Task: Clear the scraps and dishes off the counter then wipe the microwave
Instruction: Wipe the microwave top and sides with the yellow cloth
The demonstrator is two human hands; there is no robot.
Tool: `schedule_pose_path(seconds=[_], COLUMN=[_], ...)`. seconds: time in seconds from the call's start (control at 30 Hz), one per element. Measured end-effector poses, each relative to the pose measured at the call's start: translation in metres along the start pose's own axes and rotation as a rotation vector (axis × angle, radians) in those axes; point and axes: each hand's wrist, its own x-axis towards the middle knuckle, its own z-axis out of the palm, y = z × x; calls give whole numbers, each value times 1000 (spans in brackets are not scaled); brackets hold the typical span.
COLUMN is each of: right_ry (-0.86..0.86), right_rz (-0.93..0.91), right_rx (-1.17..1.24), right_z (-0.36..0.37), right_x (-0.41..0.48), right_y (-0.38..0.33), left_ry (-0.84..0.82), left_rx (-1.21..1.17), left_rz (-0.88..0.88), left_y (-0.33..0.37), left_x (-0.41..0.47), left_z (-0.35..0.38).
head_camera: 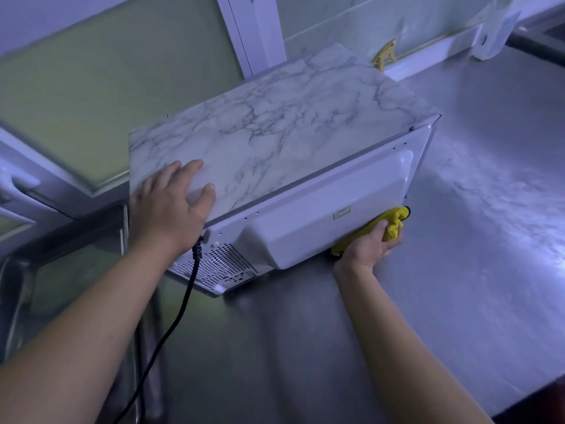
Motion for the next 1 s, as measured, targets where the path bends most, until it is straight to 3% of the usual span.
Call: schedule_pose_path(seconds=[0.13,0.23,0.3,0.4,0.47,0.53,0.67,0.93,1.0], right_ry=[-191,-242,-245,-242,-343,-508,-482,-458,-443], right_rz=[386,424,274,-200,-489,-663,-775,-1107,-1115], right_rx=[74,71,-18,-228,-342,-456,-808,-820,-835], right_z=[-16,-34,-44,-44,-32,-16,2,-13,-19], right_x=[28,34,30,16,3,-10,-23,-85,-99], right_y=[-29,-57,-79,-121,-150,-173,-181,-61,-38], left_ry=[-11,-30,-38,-48,-53,-42,-33,-17,-24], left_rx=[1,2,8,14,17,25,38,46,51], left_rz=[3,7,14,13,16,29,39,46,47], left_y=[0,0,0,-2,-2,-1,0,2,1], left_x=[0,0,-1,0,-1,-2,-3,-3,-2], left_z=[-2,-3,-3,-2,-2,-2,-4,-4,-4])
